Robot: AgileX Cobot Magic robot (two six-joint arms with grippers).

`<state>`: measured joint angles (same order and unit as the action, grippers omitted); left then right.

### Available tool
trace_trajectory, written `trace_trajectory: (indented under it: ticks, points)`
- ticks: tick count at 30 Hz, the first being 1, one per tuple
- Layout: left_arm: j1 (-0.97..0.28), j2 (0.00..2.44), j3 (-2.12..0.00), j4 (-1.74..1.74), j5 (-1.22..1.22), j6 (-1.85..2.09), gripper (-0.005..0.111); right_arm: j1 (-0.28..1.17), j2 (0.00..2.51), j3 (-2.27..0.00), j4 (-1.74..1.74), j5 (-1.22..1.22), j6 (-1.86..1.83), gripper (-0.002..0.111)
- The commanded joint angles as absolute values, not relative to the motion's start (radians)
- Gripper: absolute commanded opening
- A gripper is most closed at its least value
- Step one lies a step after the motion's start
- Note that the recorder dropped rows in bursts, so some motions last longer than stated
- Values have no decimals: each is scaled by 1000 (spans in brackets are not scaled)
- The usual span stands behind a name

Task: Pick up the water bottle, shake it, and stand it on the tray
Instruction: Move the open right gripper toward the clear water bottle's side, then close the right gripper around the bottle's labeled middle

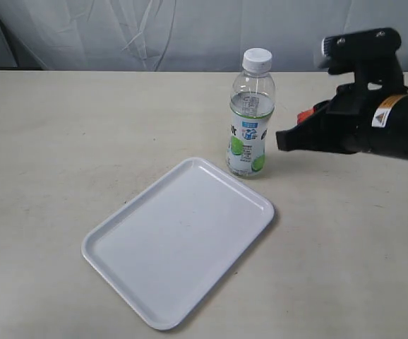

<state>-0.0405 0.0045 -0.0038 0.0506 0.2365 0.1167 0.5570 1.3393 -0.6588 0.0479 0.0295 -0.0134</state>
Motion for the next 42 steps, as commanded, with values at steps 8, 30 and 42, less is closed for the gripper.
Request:
trace_trajectory:
  ticks: [8, 30, 42]
  points:
    - [-43, 0, 0, 47, 238, 113, 0, 589, 1411, -613, 101, 6, -57, -1]
    - [-43, 0, 0, 47, 238, 113, 0, 659, 1562, -613, 110, -221, -24, 78]
    - [-43, 0, 0, 47, 238, 113, 0, 659, 1607, -617, 167, -465, -27, 94]
